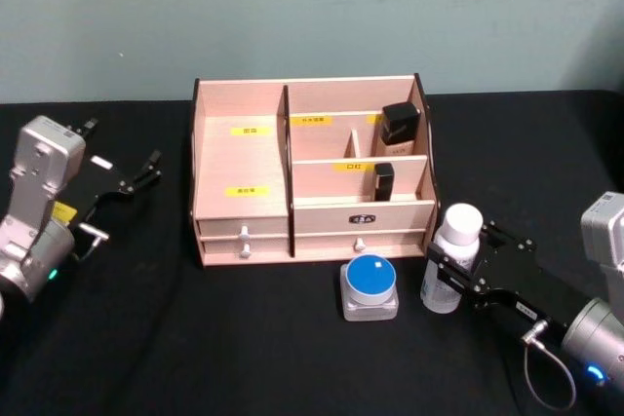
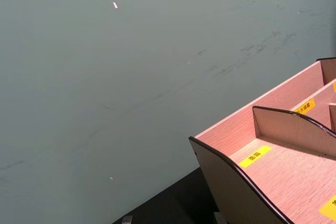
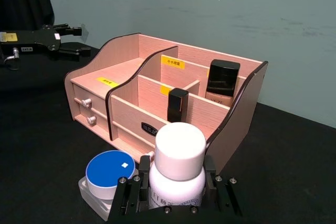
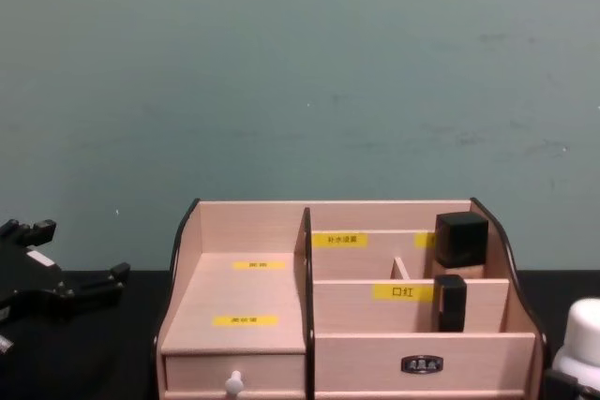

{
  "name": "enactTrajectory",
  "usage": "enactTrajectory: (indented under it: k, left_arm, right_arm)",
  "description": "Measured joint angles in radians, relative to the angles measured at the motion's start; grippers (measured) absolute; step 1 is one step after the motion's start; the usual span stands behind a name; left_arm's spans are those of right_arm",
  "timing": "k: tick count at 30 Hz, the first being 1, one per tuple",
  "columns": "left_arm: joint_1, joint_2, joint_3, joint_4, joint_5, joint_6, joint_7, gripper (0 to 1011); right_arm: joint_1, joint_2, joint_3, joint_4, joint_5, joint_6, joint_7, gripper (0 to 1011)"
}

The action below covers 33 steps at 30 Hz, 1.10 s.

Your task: Pick up the facial cleanser and watermelon frost from the table and place them into the tiered storage box.

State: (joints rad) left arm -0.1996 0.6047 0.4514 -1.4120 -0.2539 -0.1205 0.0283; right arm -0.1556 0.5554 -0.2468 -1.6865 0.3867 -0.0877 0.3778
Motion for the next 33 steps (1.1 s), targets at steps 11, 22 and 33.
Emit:
enactTrajectory:
  k: [11, 22, 33]
  left_arm:
    - [0.0, 0.0, 0.0, 0.0, 0.0, 0.0, 0.0, 1001]
    - [0.0, 0.0, 0.0, 0.0, 0.0, 0.0, 0.0, 1001]
    - [0.0, 0.0, 0.0, 0.0, 0.0, 0.0, 0.0, 1001]
  right_arm:
    - [0.003, -0.008, 0.018, -0.012, -0.004, 0.003, 0.016, 601]
    - [0.043, -0.007, 0.037, -0.096, 0.022, 0.045, 0.053, 601]
    - [0.144, -0.025, 0.0, -0.134, 0.031, 0.092, 0.057, 601]
